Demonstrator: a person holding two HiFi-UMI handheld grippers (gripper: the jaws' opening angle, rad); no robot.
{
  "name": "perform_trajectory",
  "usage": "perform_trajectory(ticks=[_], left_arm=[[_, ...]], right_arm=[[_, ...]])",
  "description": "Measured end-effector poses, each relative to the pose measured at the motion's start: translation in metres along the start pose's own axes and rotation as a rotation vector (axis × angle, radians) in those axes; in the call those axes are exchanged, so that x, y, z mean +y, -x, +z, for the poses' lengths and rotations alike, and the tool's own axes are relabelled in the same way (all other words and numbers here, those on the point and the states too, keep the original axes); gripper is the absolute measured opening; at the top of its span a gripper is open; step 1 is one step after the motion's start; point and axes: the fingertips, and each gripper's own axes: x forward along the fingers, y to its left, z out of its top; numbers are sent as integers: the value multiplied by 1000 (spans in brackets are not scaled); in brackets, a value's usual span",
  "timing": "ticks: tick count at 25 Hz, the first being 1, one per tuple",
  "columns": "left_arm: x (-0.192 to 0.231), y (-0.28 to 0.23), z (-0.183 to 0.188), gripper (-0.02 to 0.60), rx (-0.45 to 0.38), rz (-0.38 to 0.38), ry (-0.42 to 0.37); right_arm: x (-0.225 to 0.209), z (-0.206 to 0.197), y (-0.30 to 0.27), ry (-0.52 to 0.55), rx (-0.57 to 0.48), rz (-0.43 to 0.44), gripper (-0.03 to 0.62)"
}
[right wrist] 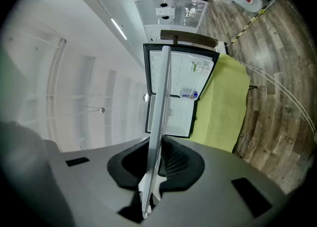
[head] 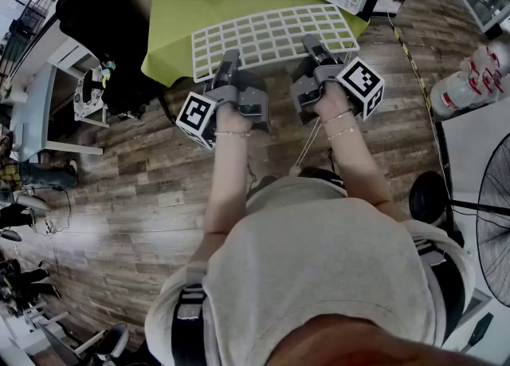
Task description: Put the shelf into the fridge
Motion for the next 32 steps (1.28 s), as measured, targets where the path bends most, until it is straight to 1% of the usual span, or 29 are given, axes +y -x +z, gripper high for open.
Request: perform_trajectory(ticks=[3, 6, 14, 19, 22, 26, 32], left_arm=[[1, 0, 2, 31, -15, 11, -3], [4, -2, 5, 31, -16, 4, -13], [7, -4, 6, 28, -24, 2, -15], [13, -1, 7, 31, -34, 26, -8], [13, -1, 9, 31, -44, 26, -12], [16, -14, 2, 31, -62, 23, -6], [22, -29, -10, 32, -70, 33, -17]], right_arm=[[-3, -1, -2, -6, -8, -3, 40], [-4, -1, -5, -1, -4, 4, 40], [0, -1, -8, 44, -2, 22, 40], [-12, -4, -9, 28, 26, -10, 46], [-14, -6, -10, 21, 38, -8, 46], [-17, 8, -22, 19, 54, -2, 44], [-28, 25, -30, -29, 63, 2, 43]])
